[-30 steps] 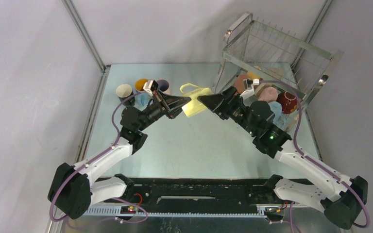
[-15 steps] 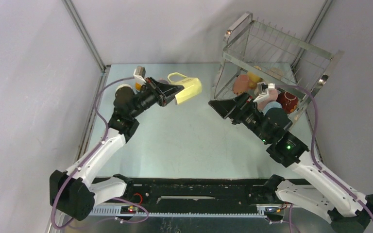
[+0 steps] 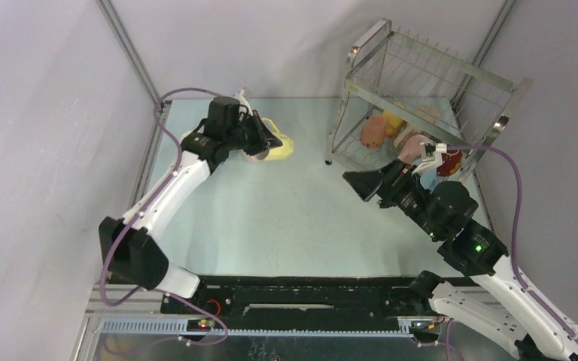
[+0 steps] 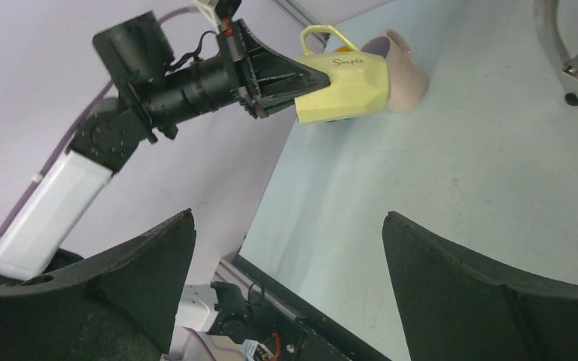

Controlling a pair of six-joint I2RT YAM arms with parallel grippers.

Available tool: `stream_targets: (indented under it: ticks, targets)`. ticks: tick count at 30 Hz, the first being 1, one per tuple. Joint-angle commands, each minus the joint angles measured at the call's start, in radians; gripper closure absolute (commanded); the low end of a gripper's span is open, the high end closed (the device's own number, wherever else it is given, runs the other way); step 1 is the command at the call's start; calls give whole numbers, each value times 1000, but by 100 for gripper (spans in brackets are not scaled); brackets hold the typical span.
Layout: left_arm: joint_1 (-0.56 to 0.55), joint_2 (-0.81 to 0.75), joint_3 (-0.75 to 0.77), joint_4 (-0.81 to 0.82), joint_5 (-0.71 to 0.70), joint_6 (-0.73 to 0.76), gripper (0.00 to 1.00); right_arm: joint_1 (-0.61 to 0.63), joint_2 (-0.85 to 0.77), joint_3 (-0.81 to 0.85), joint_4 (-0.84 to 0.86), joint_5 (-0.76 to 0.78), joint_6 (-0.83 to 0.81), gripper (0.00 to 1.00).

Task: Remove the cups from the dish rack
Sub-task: Place the cup at the center of the board.

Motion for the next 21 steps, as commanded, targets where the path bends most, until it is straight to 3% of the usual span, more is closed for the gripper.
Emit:
stream_targets:
  ticks: [1, 11, 17, 21]
  targets:
    - [-15, 110, 221, -175, -184, 261, 100, 10, -33, 49, -100, 41, -54, 0]
    - [-109, 459, 642, -434, -431, 443, 100, 16, -80, 82, -227, 71, -77, 0]
    - [-142, 659, 917, -548, -515, 481, 100, 20, -100, 96, -293, 79, -64, 0]
    - [-142, 755, 1008, -575, -534, 485, 100, 22, -109, 107, -336, 77, -57, 0]
